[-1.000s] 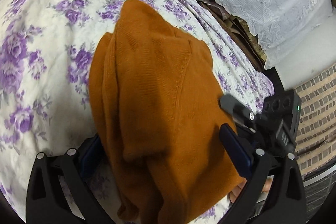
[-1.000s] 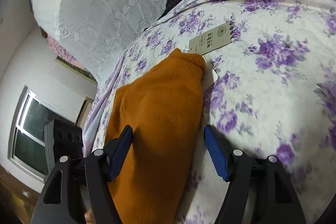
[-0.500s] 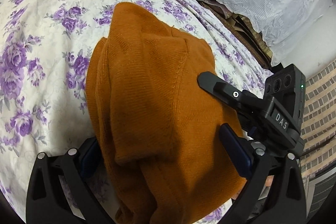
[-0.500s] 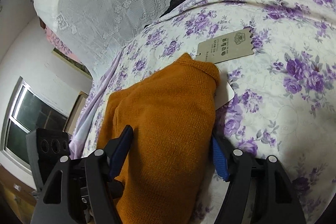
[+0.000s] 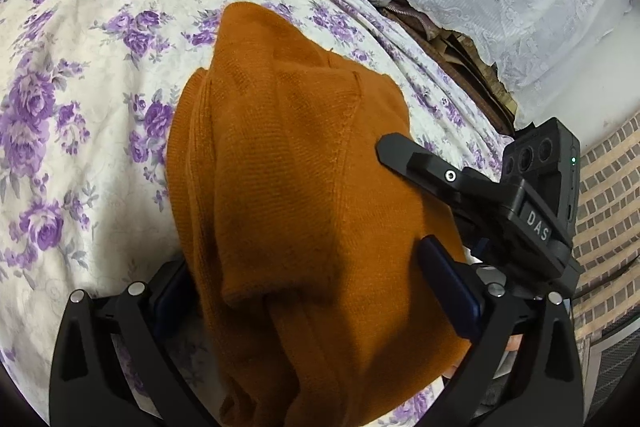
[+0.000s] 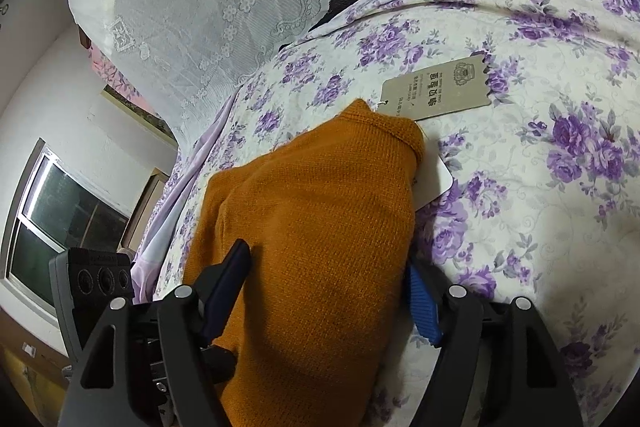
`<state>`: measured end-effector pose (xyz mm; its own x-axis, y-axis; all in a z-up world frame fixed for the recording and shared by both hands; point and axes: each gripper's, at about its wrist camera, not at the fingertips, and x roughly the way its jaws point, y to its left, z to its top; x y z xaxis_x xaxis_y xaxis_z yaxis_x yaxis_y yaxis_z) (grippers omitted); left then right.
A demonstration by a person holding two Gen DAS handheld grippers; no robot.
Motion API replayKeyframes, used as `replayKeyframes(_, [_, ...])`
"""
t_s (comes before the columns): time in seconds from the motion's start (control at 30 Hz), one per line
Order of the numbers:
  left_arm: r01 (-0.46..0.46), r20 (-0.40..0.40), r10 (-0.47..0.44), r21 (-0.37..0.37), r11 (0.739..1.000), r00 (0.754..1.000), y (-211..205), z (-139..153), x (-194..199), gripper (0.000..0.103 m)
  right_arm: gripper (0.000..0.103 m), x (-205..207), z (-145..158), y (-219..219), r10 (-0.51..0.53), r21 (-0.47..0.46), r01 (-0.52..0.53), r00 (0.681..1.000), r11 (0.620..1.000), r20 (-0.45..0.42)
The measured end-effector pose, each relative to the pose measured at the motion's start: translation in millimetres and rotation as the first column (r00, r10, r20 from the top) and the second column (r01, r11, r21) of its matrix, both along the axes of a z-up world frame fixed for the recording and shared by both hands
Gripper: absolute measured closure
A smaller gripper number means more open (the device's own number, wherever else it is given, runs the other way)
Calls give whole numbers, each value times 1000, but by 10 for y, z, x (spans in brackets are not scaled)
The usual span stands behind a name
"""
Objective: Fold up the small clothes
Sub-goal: 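Lift the folded cardigan with both tools off the sheet, then carry the held cardigan with both tools toward the light-blue towel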
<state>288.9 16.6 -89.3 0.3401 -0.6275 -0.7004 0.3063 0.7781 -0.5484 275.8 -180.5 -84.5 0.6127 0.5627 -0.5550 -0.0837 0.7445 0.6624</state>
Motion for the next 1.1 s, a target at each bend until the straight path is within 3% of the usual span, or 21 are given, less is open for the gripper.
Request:
replayKeyframes(0.07, [-1,9,1,3,1000,1000,0,12,-26,6,43,-12,-2,-18,-7,7,7,1000,1000,1])
replayKeyframes(0.17, [0,41,-1,12,1000,999,-4,60,-80,21,48,-33,8,-40,-9,17,9,1000,1000,13])
replayKeyframes(0.27, [-1,55,0,9,1000,998,-9,85,-84,30,49,-48,30,-27,-9,-1,9,1000,1000,25])
replayKeyframes(0.33, [-3,49,3,6,1000,999,-2,69,-73,29,49,-43,31,-23,-9,-8,9,1000,1000,25])
replayKeyframes(0.4, [-11,27,11,0,1000,1000,0,26,-29,22,45,-21,10,-17,-5,-11,5,1000,1000,12])
replayKeyframes(0.5, [-13,2,13,-33,999,1000,41,-13,2,21,42,-6,-6,-4,4,-13,-4,1000,1000,2])
replayKeyframes(0.63, [-8,16,8,-15,1000,1000,2,-4,-37,21,42,-14,-8,16,6,-19,-6,1000,1000,3])
replayKeyframes(0.9, [-10,65,11,-22,1000,998,0,72,-79,46,48,-19,14,9,-3,-23,4,1000,1000,21])
replayKeyframes(1.1, [-11,92,13,-20,1000,996,-10,133,-108,55,51,-61,76,12,-8,-42,11,998,999,65])
